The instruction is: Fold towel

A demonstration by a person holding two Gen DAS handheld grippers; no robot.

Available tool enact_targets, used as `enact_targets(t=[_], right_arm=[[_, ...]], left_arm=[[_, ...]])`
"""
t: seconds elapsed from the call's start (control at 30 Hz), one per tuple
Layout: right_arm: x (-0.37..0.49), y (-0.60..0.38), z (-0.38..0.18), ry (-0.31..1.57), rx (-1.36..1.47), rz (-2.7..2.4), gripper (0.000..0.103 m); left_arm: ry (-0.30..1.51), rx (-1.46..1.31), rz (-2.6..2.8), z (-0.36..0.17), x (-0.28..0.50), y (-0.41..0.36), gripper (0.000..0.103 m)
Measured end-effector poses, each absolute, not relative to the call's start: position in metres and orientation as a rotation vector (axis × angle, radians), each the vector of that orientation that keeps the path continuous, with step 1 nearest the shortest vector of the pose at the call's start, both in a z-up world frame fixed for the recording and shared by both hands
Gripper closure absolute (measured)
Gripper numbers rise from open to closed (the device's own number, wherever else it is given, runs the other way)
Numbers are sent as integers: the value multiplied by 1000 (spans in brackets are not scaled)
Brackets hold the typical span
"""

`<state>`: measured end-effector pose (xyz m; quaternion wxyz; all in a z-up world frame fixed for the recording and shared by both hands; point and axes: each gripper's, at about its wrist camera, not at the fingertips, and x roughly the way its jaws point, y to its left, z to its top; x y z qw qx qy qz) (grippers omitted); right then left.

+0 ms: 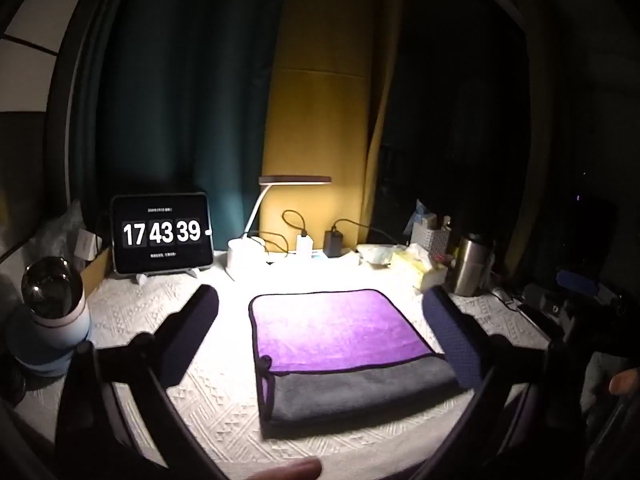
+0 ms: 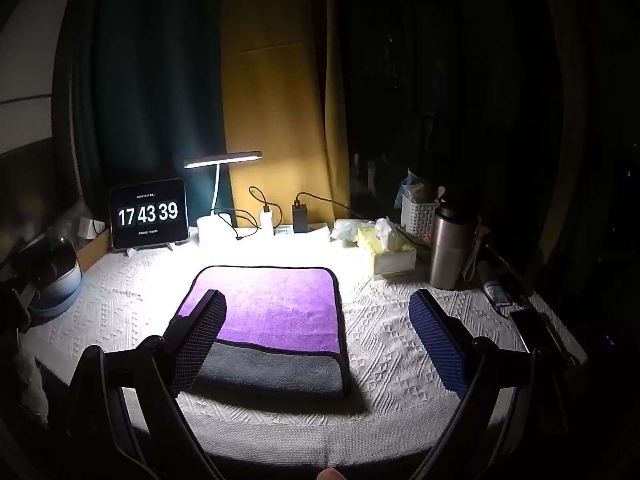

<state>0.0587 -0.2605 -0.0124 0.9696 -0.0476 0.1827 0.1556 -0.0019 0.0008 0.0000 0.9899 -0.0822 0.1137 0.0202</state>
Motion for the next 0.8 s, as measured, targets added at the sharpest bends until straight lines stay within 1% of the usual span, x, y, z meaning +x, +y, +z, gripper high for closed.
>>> enact_targets(t=[0.07, 0.17, 0.3, 0.8], right_arm=[[59, -262, -13, 383, -93, 312, 8], [58, -264, -13, 383, -100, 308, 8], [57, -260, -10, 388, -99, 305, 8], [54, -255, -10, 396, -96, 322, 8]], left_arm=[[207, -137, 52, -1, -10, -4, 1], [262, -108, 45, 0, -7, -11, 1], [297, -146, 35, -1, -1, -1, 1], [320, -156, 12, -5, 2, -4, 1]])
